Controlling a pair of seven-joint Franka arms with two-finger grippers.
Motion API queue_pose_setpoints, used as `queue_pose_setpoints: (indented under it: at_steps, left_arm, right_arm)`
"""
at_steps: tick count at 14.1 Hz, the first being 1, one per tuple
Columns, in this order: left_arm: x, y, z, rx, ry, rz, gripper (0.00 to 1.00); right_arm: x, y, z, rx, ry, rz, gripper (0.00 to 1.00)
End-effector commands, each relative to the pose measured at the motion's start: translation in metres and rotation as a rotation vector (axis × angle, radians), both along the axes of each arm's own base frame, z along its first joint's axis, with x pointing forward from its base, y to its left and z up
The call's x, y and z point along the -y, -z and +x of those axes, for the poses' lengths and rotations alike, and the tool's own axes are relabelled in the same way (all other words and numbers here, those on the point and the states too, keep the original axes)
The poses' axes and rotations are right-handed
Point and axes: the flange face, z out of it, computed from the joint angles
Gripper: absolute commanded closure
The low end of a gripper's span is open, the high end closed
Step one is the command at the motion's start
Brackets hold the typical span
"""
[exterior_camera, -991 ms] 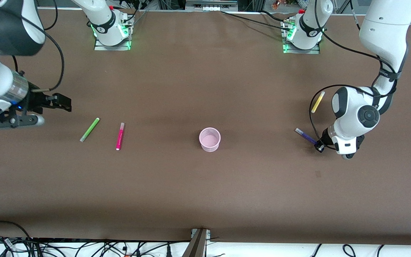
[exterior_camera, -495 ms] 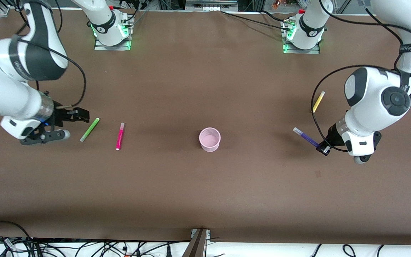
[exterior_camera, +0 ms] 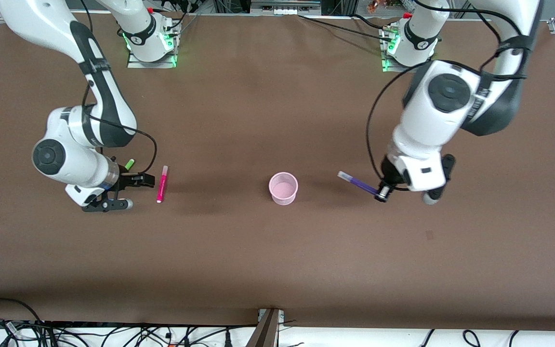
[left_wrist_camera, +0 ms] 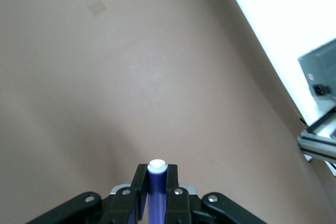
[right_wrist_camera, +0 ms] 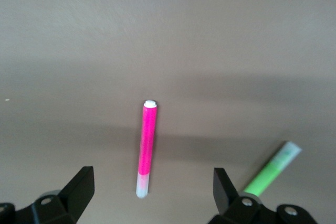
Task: Organize pens into pink holder with both arms
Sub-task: 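Grip the pink pen with the right gripper while the left gripper approaches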
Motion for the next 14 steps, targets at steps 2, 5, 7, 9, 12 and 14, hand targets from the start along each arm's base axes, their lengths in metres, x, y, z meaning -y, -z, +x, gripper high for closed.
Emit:
queue_pose_setpoints:
  at_steps: [2, 5, 7, 9, 12, 14]
  left_arm:
    - [0.062, 0.011, 0.003, 0.113, -0.044, 0.111, 1.0]
    - [0.111, 0.037, -0.007, 0.209, -0.045, 0.195, 1.0]
    - [0.143, 0.059, -0.022, 0.267, -0.012, 0.255, 1.0]
    - [0.169, 0.073, -0.036, 0.318, 0.046, 0.309, 1.0]
    - [0.191, 0.09, -0.05, 0.356, 0.12, 0.364, 1.0]
    - [0.196, 0.109, -0.053, 0.364, 0.153, 0.4, 1.0]
  right_arm:
    - [-0.003, 0.035, 0.001, 0.007, 0.08, 0.032, 0.01]
    - [-0.009, 0.047, -0.001, 0.009, 0.106, 0.025, 0.08]
    - [-0.01, 0.055, -0.002, 0.001, 0.106, 0.024, 0.14]
    - [-0.014, 0.059, -0.003, -0.004, 0.123, 0.019, 0.17]
    - [-0.022, 0.065, -0.006, -0.012, 0.114, 0.017, 0.22]
    - [-0.022, 0.07, -0.007, -0.019, 0.114, 0.015, 0.29]
